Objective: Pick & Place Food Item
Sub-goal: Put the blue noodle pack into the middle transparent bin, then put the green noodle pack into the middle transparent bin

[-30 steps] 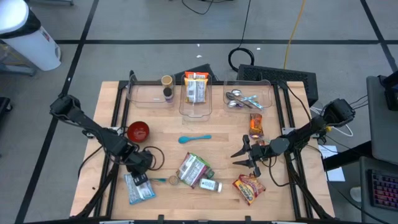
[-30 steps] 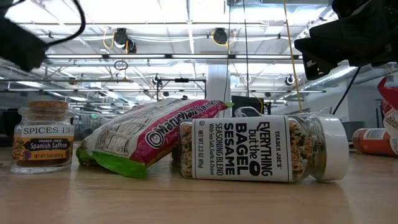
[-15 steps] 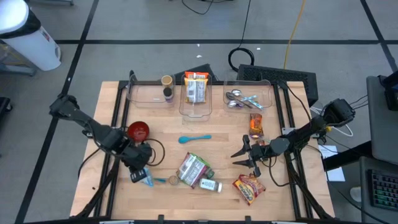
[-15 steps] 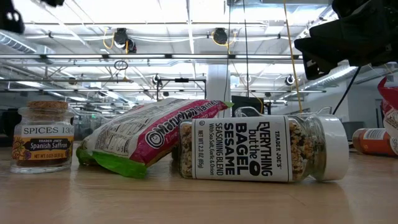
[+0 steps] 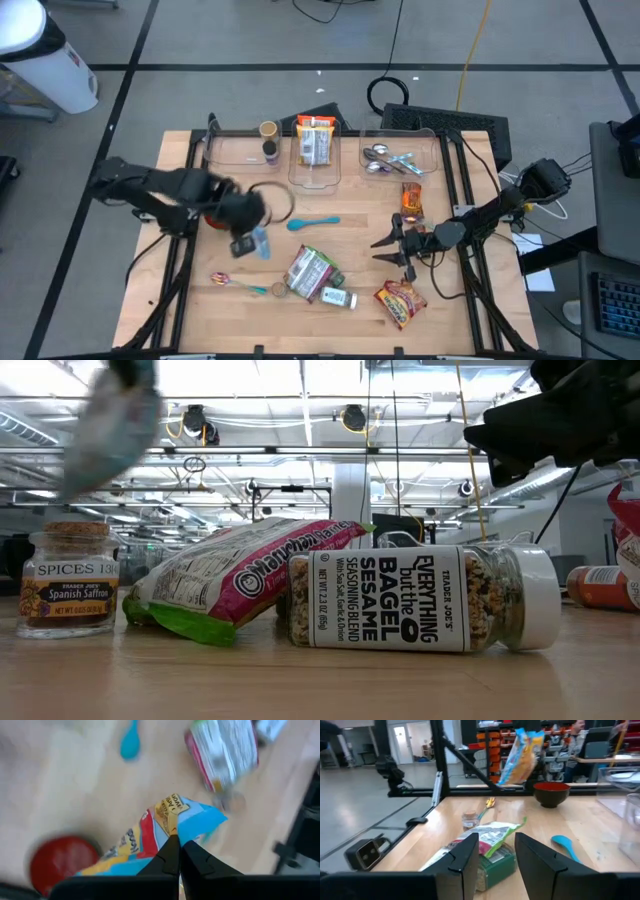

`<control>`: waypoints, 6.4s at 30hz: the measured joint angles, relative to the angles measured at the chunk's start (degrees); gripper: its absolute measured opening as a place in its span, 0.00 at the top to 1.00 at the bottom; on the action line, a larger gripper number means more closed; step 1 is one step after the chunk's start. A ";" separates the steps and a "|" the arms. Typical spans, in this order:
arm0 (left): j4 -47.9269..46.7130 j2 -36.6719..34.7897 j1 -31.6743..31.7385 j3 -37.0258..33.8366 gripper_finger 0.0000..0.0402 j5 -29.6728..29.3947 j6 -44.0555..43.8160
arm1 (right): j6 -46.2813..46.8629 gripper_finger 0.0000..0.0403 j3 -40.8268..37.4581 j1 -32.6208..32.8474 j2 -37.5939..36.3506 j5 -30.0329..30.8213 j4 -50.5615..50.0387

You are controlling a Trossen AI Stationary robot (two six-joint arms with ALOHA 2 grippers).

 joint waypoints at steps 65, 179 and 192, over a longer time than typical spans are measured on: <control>13.89 42.66 41.30 34.49 1.00 -3.66 45.85 | 9.16 0.71 -0.02 0.07 0.00 6.17 -7.35; 110.48 -5.66 28.13 -44.20 0.63 9.80 29.46 | 16.18 0.71 -0.04 -1.76 0.02 19.48 -15.31; 115.97 -25.74 15.17 -67.32 0.63 -5.92 27.82 | 13.08 0.71 -0.04 -6.69 0.02 19.21 -7.70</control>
